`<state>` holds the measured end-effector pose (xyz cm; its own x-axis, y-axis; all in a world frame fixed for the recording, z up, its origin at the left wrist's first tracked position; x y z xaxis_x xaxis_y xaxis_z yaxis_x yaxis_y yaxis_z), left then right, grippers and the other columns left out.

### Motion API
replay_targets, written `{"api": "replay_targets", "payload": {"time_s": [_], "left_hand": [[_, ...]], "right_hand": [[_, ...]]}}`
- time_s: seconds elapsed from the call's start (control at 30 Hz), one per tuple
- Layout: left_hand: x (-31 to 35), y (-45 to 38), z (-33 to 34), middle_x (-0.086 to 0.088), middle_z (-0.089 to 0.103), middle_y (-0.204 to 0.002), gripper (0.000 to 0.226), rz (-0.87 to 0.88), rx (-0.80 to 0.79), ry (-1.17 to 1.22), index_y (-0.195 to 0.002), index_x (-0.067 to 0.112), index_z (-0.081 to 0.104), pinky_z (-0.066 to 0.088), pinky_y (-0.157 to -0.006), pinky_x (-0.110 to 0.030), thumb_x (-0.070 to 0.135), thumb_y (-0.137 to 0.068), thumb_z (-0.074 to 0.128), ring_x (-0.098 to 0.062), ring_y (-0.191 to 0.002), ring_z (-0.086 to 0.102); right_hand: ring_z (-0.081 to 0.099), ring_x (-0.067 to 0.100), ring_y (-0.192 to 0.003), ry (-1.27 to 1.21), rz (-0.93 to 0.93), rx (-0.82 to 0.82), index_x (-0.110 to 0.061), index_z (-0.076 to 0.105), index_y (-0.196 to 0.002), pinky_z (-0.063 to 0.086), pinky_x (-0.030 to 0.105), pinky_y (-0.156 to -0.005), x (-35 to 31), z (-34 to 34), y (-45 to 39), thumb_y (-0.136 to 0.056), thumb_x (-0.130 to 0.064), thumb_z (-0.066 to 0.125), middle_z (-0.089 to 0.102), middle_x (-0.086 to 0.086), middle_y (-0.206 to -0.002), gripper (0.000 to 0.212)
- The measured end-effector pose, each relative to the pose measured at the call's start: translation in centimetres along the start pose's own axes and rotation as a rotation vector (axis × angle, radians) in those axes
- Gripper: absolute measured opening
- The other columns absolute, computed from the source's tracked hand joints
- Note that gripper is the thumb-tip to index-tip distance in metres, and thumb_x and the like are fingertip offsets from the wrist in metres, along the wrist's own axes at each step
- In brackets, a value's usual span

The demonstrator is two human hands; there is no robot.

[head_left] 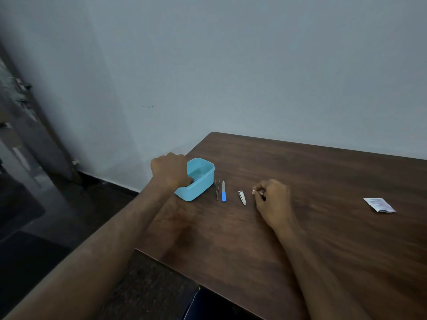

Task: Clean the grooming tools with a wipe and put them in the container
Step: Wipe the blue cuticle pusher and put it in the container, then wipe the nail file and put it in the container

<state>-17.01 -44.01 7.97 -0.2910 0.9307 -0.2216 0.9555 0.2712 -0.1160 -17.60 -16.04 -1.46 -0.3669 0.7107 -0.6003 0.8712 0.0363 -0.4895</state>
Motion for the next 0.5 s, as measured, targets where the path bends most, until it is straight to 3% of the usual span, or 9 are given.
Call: {"api": "replay_targets", "payload": {"time_s": [0.1, 0.17, 0.23, 0.33, 0.4, 0.5], "left_hand": [[0.1, 0.8, -1.1, 0.0, 0.066, -0.101, 0.037, -0.022, 0.143, 0.129, -0.109, 0.024, 0.07, 0.046, -0.075, -0.034, 0.058, -0.095, 0.069, -0.028, -0.096, 0.07], [1.2, 2.2, -2.2, 0.001, 0.07, -0.102, 0.03, 0.016, 0.251, 0.221, -0.105, 0.03, 0.073, 0.043, -0.071, -0.032, 0.058, -0.096, 0.067, -0.027, -0.092, 0.07], [3.1, 3.6, -2.8, 0.006, 0.074, -0.099, 0.024, 0.095, 0.292, 0.323, -0.102, 0.033, 0.076, 0.042, -0.069, -0.03, 0.056, -0.096, 0.069, -0.022, -0.092, 0.071], [6.6, 5.0, -1.7, 0.008, 0.077, -0.099, 0.019, 0.191, 0.237, 0.365, -0.103, 0.033, 0.077, 0.049, -0.07, -0.03, 0.05, -0.097, 0.07, -0.017, -0.093, 0.071], [8.4, 5.3, -0.2, 0.0, 0.075, -0.108, 0.026, 0.214, 0.175, 0.278, -0.108, 0.027, 0.074, 0.056, -0.077, -0.035, 0.051, -0.099, 0.069, -0.023, -0.097, 0.072], [9.8, 5.9, 1.1, -0.008, 0.07, -0.119, 0.033, 0.204, 0.157, 0.163, -0.116, 0.019, 0.067, 0.049, -0.078, -0.037, 0.049, -0.101, 0.066, -0.03, -0.108, 0.071]], "right_hand": [[0.057, 0.007, -0.062, -0.057, 0.02, 0.052, -0.016, 0.08, -0.085, 0.039, 0.015, -0.065, -0.2, -0.8, 0.1, -0.085, -0.004, 0.079, 0.069, 0.0, -0.078, 0.012], [0.058, -0.002, -0.063, -0.119, 0.06, 0.095, -0.014, 0.08, -0.084, 0.039, 0.003, -0.065, -0.2, -1.3, 0.0, -0.086, -0.005, 0.08, 0.069, -0.005, -0.074, 0.01], [0.061, -0.005, -0.065, -0.159, 0.086, 0.122, -0.015, 0.08, -0.084, 0.04, -0.001, -0.067, -0.1, -1.5, 0.0, -0.087, -0.006, 0.08, 0.071, -0.006, -0.075, 0.009], [0.062, -0.004, -0.065, -0.173, 0.091, 0.126, -0.017, 0.08, -0.084, 0.041, 0.0, -0.066, 0.0, -1.4, 0.0, -0.087, -0.008, 0.081, 0.073, -0.006, -0.076, 0.01], [0.062, -0.004, -0.064, -0.174, 0.087, 0.121, -0.018, 0.08, -0.084, 0.041, 0.001, -0.066, 0.1, -1.4, 0.0, -0.086, -0.008, 0.081, 0.073, -0.007, -0.076, 0.01], [0.061, -0.005, -0.062, -0.176, 0.081, 0.125, -0.019, 0.08, -0.084, 0.041, 0.001, -0.065, 0.1, -1.5, 0.0, -0.086, -0.009, 0.081, 0.072, -0.008, -0.075, 0.011]]}}
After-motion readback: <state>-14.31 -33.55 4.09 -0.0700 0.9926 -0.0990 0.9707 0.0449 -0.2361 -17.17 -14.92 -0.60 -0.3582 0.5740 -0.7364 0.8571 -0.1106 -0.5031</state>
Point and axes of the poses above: each hand's wrist, its own y-axis away from the middle knuckle, its own z-axis out of the palm, x = y × z, the point moved 6 cm from there along -y, towards the middle knuckle
